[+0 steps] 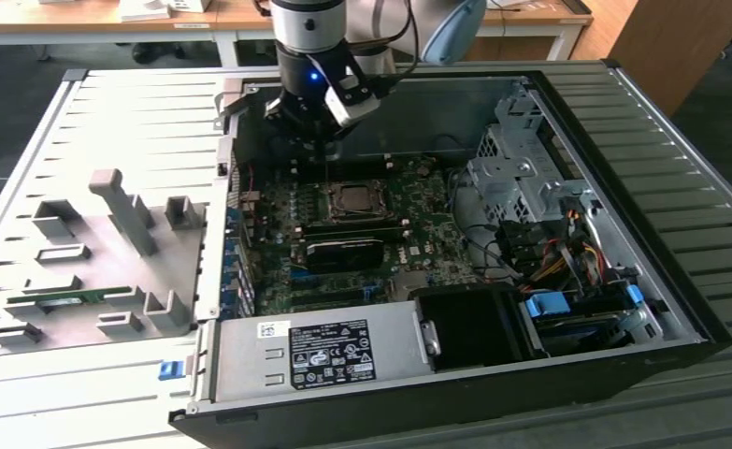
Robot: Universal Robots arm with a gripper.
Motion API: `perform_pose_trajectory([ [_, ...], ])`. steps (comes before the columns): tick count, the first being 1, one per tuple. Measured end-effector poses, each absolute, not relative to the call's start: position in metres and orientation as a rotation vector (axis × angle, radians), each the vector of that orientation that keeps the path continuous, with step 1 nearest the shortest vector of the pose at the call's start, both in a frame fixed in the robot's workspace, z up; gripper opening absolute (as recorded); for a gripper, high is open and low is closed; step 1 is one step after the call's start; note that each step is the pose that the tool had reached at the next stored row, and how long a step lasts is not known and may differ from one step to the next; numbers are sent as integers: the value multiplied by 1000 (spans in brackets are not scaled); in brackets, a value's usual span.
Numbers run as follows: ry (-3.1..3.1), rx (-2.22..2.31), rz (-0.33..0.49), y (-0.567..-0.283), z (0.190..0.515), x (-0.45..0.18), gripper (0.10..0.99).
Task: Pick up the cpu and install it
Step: 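Install the first cpu locking lever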
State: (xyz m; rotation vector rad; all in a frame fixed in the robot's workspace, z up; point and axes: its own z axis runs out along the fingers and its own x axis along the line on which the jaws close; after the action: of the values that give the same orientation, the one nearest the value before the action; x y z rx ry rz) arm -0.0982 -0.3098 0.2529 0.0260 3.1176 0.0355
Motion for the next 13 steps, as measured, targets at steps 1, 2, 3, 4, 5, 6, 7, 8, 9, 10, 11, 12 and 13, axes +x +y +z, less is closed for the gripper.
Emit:
perform_pose_trajectory([
  [1,3118,26,35,-310,253,-96,106],
  [2,3118,26,35,-310,252,-93,106],
  [3,3118,26,35,-310,252,-92,106],
  [4,3117,26,36,-310,252,-91,106],
  [5,3118,26,36,-310,252,-91,106],
  [6,3118,26,36,-310,252,-91,106],
  [7,3118,26,44,-310,252,-91,106],
  [8,3117,26,67,-310,251,-90,106],
  [9,3117,27,95,-310,251,-90,106],
  [10,3116,27,123,-311,251,-90,106],
  [11,3115,27,147,-311,251,-90,106],
  [12,3115,27,149,-312,251,-90,106],
  [13,3115,27,147,-312,250,-90,106],
])
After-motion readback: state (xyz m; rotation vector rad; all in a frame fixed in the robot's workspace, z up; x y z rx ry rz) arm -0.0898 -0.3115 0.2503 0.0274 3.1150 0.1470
